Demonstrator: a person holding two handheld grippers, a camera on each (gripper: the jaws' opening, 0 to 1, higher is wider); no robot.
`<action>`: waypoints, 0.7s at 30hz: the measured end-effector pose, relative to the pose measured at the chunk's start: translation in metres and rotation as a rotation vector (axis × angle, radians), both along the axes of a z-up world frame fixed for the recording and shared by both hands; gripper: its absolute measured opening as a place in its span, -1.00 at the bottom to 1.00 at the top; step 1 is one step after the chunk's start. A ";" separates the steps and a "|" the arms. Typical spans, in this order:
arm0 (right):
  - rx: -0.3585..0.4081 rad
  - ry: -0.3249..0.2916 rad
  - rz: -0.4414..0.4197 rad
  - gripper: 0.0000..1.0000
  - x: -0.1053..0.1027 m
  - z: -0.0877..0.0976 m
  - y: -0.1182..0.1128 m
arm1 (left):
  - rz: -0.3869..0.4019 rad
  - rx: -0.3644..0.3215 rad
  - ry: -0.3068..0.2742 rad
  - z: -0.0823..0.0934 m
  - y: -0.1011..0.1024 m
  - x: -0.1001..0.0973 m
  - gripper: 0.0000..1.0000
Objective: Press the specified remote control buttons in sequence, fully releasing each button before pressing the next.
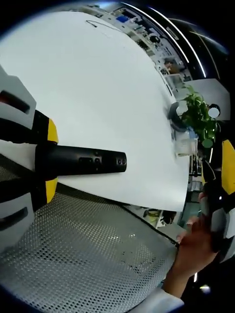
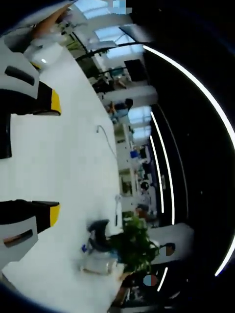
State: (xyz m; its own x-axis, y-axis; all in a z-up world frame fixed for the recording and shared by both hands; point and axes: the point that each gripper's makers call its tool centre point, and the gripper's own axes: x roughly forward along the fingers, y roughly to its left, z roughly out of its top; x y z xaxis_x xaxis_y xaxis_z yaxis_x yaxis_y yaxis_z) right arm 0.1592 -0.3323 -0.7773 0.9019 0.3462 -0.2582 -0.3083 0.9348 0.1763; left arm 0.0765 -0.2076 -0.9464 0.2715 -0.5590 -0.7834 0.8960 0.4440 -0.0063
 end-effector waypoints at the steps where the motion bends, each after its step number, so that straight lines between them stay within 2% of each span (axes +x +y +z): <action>1: 0.005 -0.009 -0.007 0.46 0.000 0.001 -0.002 | -0.002 0.002 0.000 0.000 0.000 0.000 -0.52; 6: -0.006 -0.063 -0.060 0.72 0.002 0.006 -0.011 | -0.020 0.007 0.004 -0.001 0.001 0.001 -0.52; 9: -0.011 -0.067 -0.074 0.88 0.003 0.006 -0.013 | -0.043 0.009 0.007 -0.001 0.003 0.003 -0.53; 14: -0.016 -0.031 -0.073 0.81 0.005 -0.002 -0.013 | -0.102 0.015 0.017 -0.001 0.007 0.004 -0.54; 21: -0.013 -0.012 -0.072 0.75 0.005 -0.005 -0.013 | -0.115 0.029 0.041 0.005 0.016 0.018 -0.55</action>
